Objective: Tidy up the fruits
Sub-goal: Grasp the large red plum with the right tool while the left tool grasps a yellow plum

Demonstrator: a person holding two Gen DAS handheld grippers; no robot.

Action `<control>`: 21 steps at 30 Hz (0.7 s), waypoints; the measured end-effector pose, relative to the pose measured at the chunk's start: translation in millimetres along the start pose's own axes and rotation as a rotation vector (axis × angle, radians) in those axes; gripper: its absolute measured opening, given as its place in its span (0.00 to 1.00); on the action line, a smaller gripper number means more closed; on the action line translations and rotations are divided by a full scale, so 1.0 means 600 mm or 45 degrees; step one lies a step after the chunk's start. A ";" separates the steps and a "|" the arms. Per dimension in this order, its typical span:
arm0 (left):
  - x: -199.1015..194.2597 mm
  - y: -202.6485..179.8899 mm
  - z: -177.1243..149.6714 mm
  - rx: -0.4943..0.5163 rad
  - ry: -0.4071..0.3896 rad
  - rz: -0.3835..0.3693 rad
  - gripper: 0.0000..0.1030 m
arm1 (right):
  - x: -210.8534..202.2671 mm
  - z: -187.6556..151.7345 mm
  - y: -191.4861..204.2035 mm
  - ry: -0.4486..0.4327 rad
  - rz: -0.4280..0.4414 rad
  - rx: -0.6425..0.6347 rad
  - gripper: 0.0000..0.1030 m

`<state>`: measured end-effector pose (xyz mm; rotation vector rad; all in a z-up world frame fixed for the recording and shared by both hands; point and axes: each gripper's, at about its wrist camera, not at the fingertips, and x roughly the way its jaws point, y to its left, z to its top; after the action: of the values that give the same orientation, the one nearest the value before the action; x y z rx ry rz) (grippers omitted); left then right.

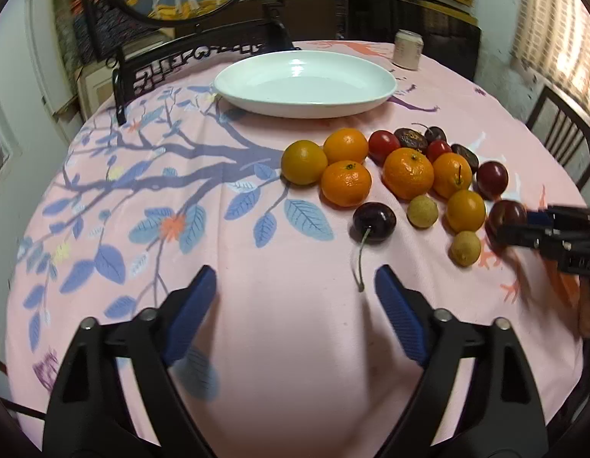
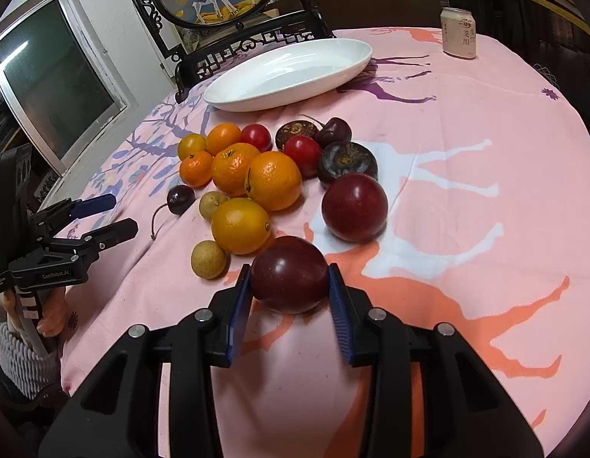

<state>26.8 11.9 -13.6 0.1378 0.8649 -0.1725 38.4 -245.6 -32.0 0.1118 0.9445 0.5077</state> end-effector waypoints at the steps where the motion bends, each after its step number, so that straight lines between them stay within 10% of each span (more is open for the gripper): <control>1: -0.002 0.002 0.003 0.018 -0.005 0.006 0.79 | 0.000 0.000 -0.001 -0.001 0.009 0.002 0.38; 21: 0.106 0.026 0.134 0.022 0.022 -0.124 0.74 | -0.003 0.001 -0.013 -0.003 0.065 0.056 0.38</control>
<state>130.5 6.0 -10.2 0.1136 0.8883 -0.2705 41.1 -253.0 -32.7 0.1766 0.9527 0.5338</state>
